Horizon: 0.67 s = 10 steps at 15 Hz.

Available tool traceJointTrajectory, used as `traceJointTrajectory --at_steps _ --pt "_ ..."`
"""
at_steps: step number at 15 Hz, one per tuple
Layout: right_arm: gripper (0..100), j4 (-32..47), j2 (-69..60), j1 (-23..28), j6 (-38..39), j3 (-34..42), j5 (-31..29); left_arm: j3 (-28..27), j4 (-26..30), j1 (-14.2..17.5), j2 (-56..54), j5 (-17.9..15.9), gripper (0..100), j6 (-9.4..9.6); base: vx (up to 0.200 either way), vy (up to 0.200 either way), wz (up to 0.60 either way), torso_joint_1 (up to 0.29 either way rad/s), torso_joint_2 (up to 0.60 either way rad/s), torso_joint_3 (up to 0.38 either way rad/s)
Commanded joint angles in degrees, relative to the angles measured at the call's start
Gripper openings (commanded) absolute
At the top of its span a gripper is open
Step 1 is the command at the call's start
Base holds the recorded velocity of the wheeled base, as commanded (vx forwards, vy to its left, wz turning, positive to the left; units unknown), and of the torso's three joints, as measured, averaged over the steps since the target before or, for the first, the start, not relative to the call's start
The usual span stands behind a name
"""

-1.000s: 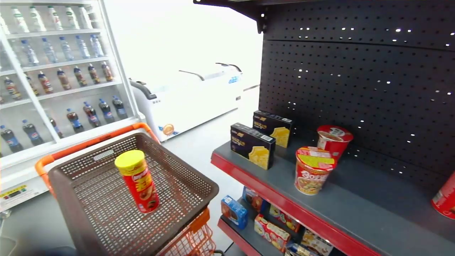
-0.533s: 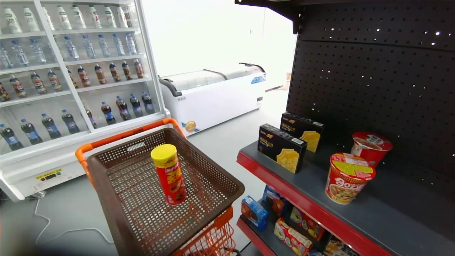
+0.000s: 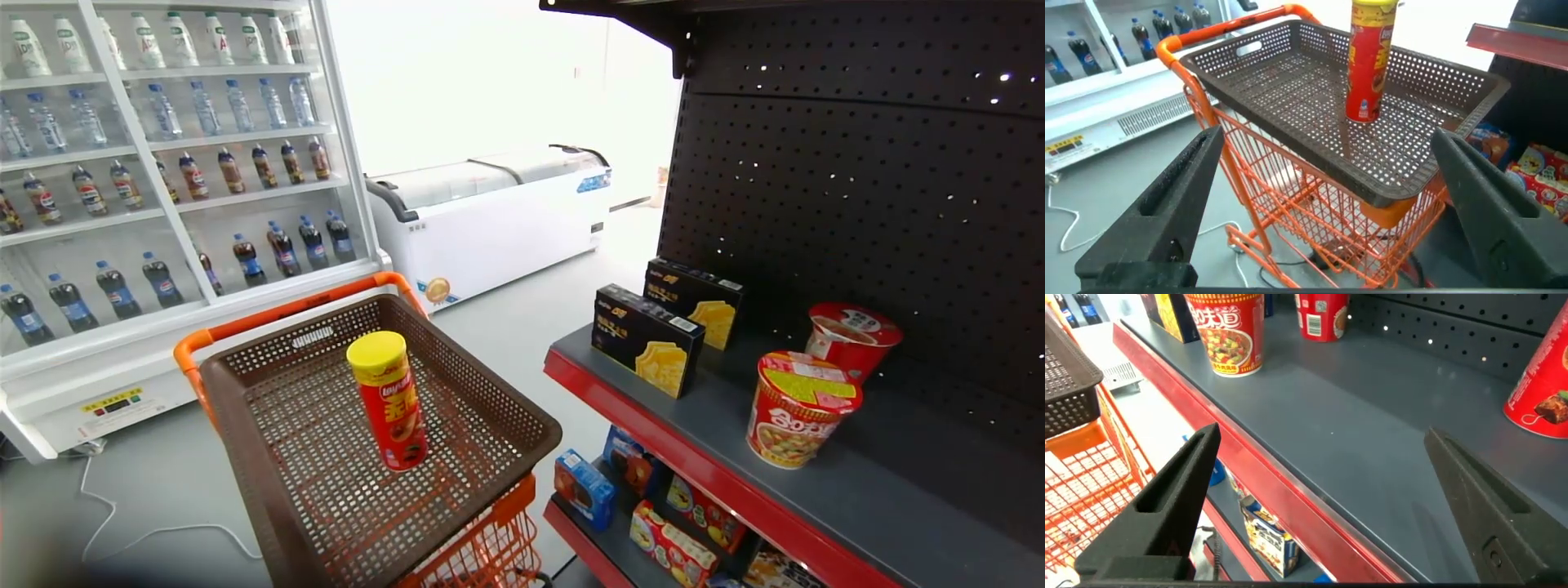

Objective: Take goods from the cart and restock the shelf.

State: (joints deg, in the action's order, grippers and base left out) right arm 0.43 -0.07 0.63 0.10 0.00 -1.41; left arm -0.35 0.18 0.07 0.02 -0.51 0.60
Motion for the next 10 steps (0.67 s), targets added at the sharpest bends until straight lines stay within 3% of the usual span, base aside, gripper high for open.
traceJointTrajectory --at_steps 1,2,5,10 --pt "100 0.0 0.1 0.0 0.0 0.0 0.0 -0.6 0.0 -0.1 0.2 -0.4 100 0.72 0.0 0.0 0.0 0.0 0.0 0.0" --pt "100 0.0 0.1 0.0 0.0 0.0 0.0 -4.3 0.0 -0.2 9.5 -2.9 100 1.86 0.0 0.0 0.0 0.0 0.0 0.0" --pt "100 0.0 0.1 0.0 0.0 0.0 0.0 -10.5 -9.4 -1.0 31.7 -9.8 100 -1.56 0.0 0.0 0.0 0.0 0.0 0.0" --pt "100 0.0 0.1 0.0 0.0 0.0 0.0 -20.6 -14.6 0.3 55.5 -9.8 100 0.02 0.0 0.0 0.0 0.0 0.0 0.0"
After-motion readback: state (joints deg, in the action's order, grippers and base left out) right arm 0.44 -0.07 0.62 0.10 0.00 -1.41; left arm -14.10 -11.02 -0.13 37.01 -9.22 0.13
